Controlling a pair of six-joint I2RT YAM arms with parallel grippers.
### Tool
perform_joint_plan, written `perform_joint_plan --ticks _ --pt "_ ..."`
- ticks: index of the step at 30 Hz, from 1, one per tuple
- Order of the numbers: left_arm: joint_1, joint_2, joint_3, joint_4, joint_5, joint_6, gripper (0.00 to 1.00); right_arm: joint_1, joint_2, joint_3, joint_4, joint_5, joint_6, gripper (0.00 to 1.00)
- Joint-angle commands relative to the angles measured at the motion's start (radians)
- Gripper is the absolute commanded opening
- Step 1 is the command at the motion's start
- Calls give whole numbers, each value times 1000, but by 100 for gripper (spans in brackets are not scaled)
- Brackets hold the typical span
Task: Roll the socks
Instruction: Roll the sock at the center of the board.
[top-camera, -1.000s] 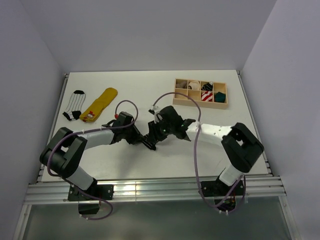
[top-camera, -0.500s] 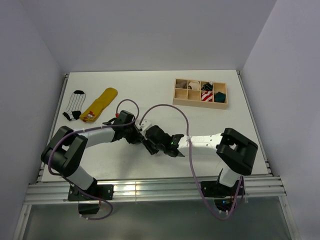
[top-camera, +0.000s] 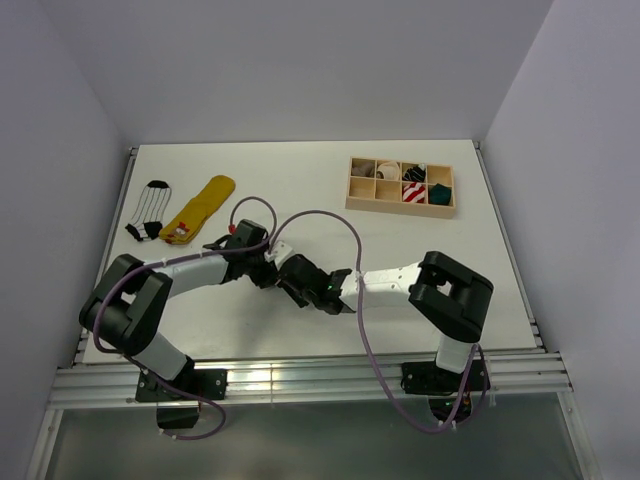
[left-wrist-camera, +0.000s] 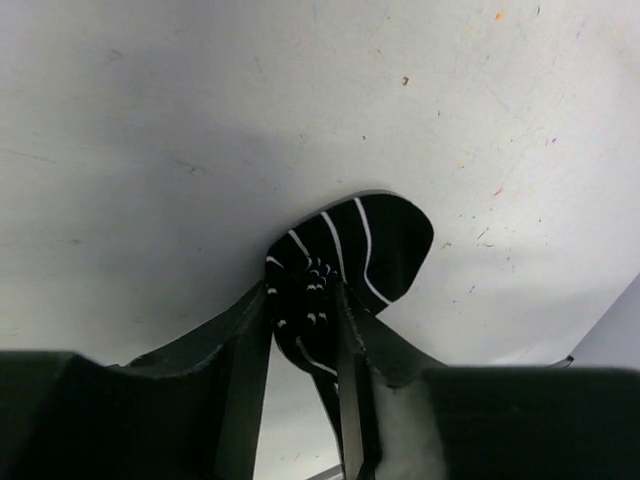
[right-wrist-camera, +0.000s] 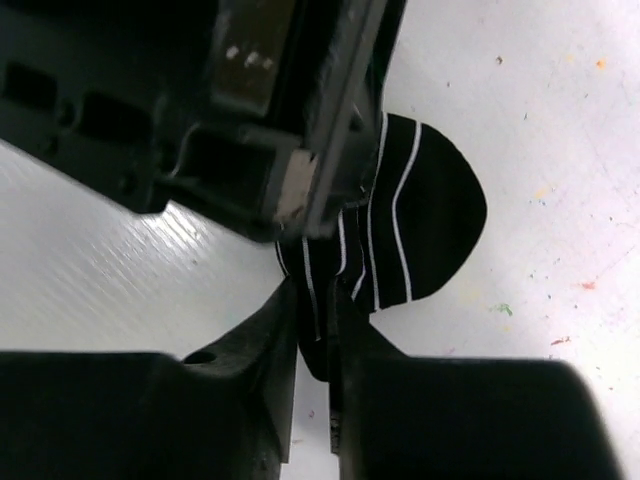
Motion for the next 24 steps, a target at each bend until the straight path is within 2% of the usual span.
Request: perform_joint_plan --ticks 1,3,5,7,10,13,15,20,24 --pt "-2 -54 -17 -75 -36 25 41 4 50 17 -26 -5 9 14" --pt "4 -75 -20 -78 -36 28 45 -9 38 8 -29 -76 21 8" --pt "16 -106 -20 -89 -33 34 56 -47 27 -1 -29 -153 40 1" --pt "37 -144 -27 -93 -44 38 66 -82 7 -9 -29 -286 52 0" --pt "71 -196 -48 -93 -48 34 70 -165 1 -11 -29 -480 72 0" --pt "96 -241 -76 -87 -58 25 71 -249 21 2 -56 -685 103 0" --pt "99 -256 -99 -81 -65 19 71 -309 47 20 -70 -770 117 0" --pt "97 -269 -154 -17 -33 -3 68 -397 127 49 -50 -1075 210 0" --pt "82 -264 -169 23 -15 -21 65 -441 205 61 3 -1184 271 0"
